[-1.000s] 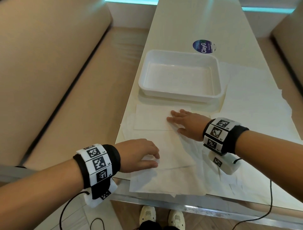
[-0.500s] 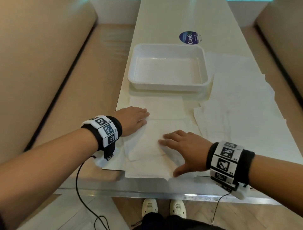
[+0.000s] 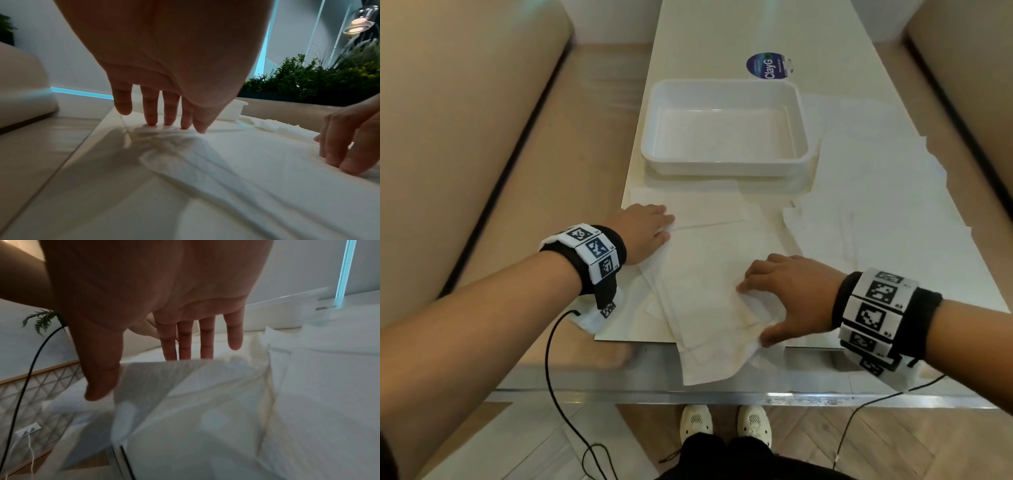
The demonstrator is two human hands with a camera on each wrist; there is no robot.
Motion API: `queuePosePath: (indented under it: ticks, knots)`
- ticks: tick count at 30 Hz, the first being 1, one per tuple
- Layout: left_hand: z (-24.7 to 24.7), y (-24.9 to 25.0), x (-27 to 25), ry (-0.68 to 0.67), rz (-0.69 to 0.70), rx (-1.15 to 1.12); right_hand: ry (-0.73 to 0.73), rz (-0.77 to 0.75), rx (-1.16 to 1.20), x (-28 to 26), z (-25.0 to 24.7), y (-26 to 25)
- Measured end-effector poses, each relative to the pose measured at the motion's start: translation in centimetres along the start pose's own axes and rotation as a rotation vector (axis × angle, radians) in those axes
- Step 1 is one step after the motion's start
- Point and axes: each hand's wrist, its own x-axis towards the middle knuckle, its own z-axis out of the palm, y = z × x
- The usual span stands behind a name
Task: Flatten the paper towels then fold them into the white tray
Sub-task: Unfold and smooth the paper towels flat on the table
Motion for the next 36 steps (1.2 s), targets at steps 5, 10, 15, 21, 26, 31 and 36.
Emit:
queuePosePath:
  ticks: [5, 10, 15, 21, 26, 31, 36]
  knots:
    - [0.2, -0.1, -0.2, -0.012, 0.001, -0.005, 0.014, 0.014, 0.026, -0.8, 0.5, 0.5]
    - [-0.4, 1.6, -2.1, 0.142, 0.102, -0.009, 0.028, 0.004, 0.053, -1.0, 1.1, 0.6]
    - [1.3, 5.8, -6.5, -0.031, 0.341, -0.026, 0.028, 0.023, 0.135, -1.6, 1.6, 0.1]
    - [3.7, 6.8, -7.6, -0.043, 0.310, -0.094, 0.075, 0.015, 0.000, -1.0, 1.6, 0.2]
    - [4.5, 7.1, -8.5, -0.046, 0.288, -0.125, 0.165, 0.026, 0.014, -1.3, 1.6, 0.1]
    - [4.8, 6.9, -9.1, -0.006, 0.278, -0.236, 0.203, 0.038, 0.135, -1.6, 1.9, 0.2]
    - [4.1, 7.0, -9.4, 0.043, 0.240, -0.360, 0.211, 0.062, 0.320, -1.5, 0.8, 0.3]
